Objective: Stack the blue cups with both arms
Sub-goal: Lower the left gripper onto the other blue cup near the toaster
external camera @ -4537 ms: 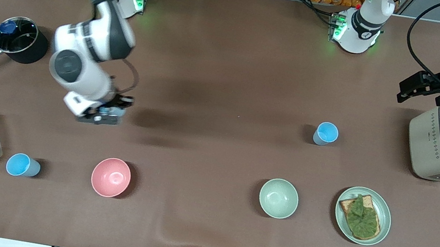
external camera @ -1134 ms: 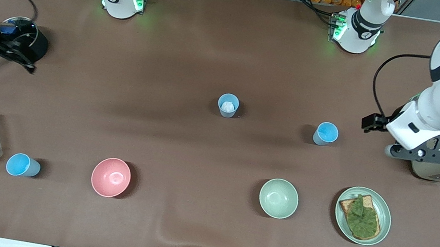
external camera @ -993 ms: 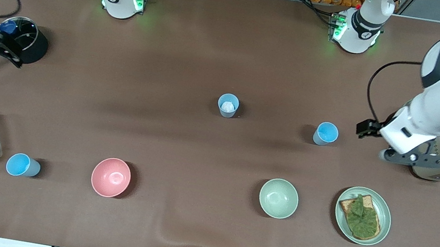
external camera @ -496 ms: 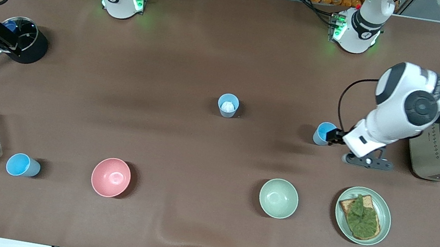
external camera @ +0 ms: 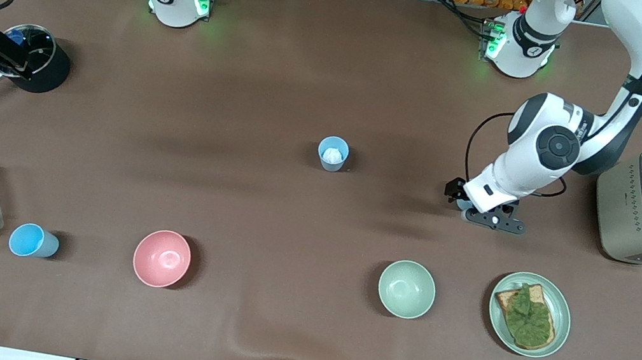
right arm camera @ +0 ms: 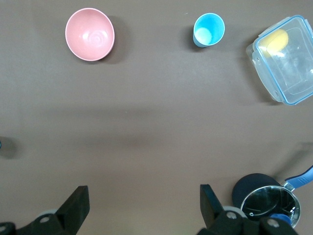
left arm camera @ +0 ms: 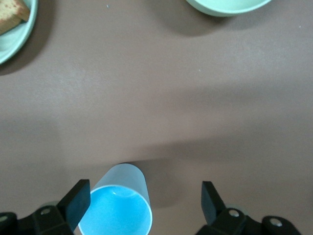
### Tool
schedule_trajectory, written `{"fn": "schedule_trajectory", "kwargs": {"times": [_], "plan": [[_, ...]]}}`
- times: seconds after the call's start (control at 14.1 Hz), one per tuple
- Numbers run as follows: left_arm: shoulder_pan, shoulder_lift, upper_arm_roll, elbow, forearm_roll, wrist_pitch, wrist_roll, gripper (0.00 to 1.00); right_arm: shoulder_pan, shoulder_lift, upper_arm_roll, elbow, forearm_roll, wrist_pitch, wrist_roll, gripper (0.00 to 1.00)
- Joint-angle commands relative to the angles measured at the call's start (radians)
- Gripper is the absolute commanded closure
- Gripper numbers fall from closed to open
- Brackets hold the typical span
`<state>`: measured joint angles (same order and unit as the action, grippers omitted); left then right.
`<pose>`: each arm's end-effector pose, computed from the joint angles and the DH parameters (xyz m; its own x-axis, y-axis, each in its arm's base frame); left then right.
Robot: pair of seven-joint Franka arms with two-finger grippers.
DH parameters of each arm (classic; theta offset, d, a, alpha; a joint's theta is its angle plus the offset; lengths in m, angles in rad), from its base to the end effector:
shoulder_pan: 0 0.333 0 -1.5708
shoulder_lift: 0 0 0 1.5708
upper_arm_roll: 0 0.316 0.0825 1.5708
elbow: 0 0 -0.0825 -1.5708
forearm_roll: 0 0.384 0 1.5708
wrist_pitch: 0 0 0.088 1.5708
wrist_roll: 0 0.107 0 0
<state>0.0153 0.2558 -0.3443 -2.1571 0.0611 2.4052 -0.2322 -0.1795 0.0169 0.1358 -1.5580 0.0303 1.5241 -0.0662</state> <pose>0.5354 -0.1803 0.2869 0.9914 -0.1309 -0.0008 -0.1307 -0.9904 0.0451 0.5542 -0.0215 0.6173 0.9985 0.0240 -0.0483 0.0223 -0.9991 -0.0359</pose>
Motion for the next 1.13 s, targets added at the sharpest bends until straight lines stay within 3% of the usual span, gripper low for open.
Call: {"fn": "schedule_trajectory", "kwargs": {"times": [0.0,0.57,0.85,1.06], "plan": [[-0.003,0.003,-0.005,-0.039,-0.01,0.038,-0.001,0.0,-0.02,-0.018,0.019,-0.008,-0.007,0.023,0.012,0.0],[-0.003,-0.001,-0.01,-0.113,-0.02,0.091,-0.016,0.0,-0.017,-0.041,0.025,0.003,-0.009,0.034,0.008,0.0],[-0.002,0.003,-0.01,-0.121,-0.018,0.092,-0.029,0.27,-0.012,-0.041,0.024,0.003,-0.012,0.054,0.006,0.0],[-0.005,0.002,-0.01,-0.125,-0.012,0.103,-0.027,0.58,-0.014,-0.041,0.022,0.003,-0.01,0.073,0.006,0.0]]}}
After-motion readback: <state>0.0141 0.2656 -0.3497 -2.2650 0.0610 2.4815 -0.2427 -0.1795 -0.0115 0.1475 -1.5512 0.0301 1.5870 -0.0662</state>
